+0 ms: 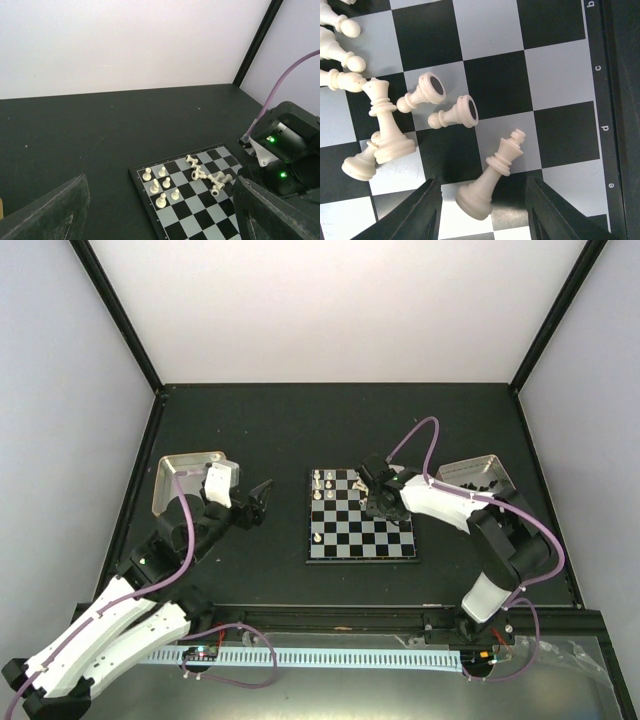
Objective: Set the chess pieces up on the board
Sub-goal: Pick up the chess piece from the chessboard, then place the chess piece on the chessboard.
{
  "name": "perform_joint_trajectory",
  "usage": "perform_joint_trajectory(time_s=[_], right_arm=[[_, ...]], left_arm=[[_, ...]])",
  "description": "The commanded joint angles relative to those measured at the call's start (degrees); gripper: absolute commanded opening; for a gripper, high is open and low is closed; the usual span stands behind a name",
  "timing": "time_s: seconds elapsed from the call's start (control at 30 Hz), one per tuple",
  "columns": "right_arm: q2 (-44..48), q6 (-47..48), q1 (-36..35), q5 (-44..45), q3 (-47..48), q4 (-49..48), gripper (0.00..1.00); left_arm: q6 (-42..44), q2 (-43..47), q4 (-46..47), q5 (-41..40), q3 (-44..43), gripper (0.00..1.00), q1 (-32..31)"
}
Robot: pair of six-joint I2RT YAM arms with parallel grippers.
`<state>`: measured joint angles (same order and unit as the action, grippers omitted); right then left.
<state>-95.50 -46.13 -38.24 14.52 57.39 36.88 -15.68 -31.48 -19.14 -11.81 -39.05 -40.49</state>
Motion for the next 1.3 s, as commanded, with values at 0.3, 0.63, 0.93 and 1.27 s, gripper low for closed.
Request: perform_joint_trajectory(time_s=[0.3,0.63,0.93,1.27], right_arm=[[0.2,-8.0,-0.3,2.5,-4.1,-3.9,0.32],[5.0,-6.7,-0.4,1.1,-8.8,-4.8,0.14],[20.1,7.7,-0.4,-1.1,-17.7,-22.0,0.1],[41.2,26.7,-0.4,-36.4,-26.6,-45.0,0.08]], left_arm=[[-0.8,-2.6,0.3,0.9,-1.3,0.81,0.3],[-3.7,-5.6,2.4,4.0,-1.3,0.83,0.4],[-15.1,-15.1,7.9,19.7,-1.4,0.84,0.4],[-17.4,-19.3,10.3,35.7,-8.8,0.85,0.9]])
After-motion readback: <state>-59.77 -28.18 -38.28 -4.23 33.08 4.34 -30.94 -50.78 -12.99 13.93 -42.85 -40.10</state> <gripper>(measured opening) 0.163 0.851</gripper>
